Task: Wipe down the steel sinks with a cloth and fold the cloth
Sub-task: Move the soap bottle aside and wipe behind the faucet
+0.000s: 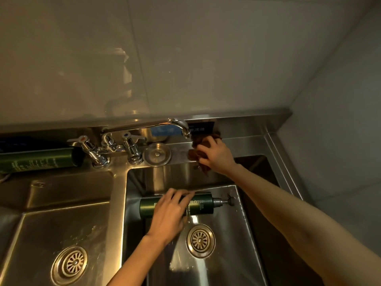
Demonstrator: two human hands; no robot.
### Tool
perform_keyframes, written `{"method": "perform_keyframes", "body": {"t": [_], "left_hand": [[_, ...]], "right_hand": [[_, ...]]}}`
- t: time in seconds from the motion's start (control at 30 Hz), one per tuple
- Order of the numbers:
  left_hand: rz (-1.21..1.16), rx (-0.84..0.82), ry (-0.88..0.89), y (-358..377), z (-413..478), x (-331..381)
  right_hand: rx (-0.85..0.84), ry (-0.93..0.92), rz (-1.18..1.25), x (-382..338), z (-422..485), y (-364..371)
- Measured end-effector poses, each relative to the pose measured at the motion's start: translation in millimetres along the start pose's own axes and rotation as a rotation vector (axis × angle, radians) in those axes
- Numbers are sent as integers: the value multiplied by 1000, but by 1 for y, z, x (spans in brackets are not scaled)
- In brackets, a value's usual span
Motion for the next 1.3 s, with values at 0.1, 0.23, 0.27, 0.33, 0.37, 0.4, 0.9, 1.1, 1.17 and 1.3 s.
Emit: {"method": "perform_keyframes", "body": {"t": [0.1,0.23,0.27,0.33,0.37,0.4,0.9,1.1,1.17,1.3], "left_hand": [[-6,66,-15,-8,22,8],[-11,138,-37,-12,58,23],[-18,149,-46,-12,66,25],[-37,157,-71,-13,80,30],[-63,159,-92,-15,87,33],[-103,163,-122,-17,95,36],[-741,578,-387,-50,238,45],[-812,583,-466,-27,247,39],[-835,599,-485,-23,242,38],[-842,618,-506,-23,233,36]], "right_hand": [[-31,161,-37,59,-7,-10],[-103,390,-226,156,-31,-36],[-126,388,-275,171,-38,-41],[-150,355,-318,182,-47,-44],[-143,354,-312,181,-51,-45],[-129,365,-295,178,-55,-45],[-132,371,-246,172,-78,-39],[-173,285,-261,180,-48,-44],[-154,271,-235,185,-46,-42],[-89,302,-160,187,-45,-37]]}}
Point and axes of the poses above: each hand's wrist, its own z-axis towards the middle knuckle, its own y-axis out of the palm, x = y × z, the point moved 2 cm from there along z, towards the middle knuckle, and after that the axes turned 13 degrees about y, right-handed, at the moved point
